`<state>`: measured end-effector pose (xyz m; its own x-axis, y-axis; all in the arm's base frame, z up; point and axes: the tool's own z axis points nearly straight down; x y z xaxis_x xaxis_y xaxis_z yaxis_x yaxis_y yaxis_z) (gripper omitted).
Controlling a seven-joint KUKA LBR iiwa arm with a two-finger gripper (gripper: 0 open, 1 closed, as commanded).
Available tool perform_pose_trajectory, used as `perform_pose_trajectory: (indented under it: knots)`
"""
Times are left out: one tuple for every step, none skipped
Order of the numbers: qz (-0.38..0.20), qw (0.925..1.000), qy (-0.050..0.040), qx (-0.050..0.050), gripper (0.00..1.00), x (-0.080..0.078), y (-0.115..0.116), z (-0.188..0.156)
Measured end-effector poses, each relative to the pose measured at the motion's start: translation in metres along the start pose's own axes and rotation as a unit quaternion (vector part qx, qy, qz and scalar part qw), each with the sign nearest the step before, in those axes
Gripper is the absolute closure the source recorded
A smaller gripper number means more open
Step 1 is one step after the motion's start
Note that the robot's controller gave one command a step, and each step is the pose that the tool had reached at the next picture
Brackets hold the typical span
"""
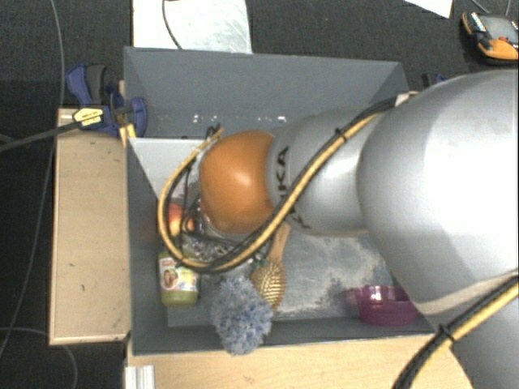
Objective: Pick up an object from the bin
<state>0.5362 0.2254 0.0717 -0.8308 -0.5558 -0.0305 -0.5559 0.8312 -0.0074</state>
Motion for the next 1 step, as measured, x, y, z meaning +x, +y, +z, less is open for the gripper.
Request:
perform_pose_trajectory:
  knots:
    - [0.001, 1.0000, 0.0001, 0.000, 1.00, 0.0000, 0.0000, 0.0000]
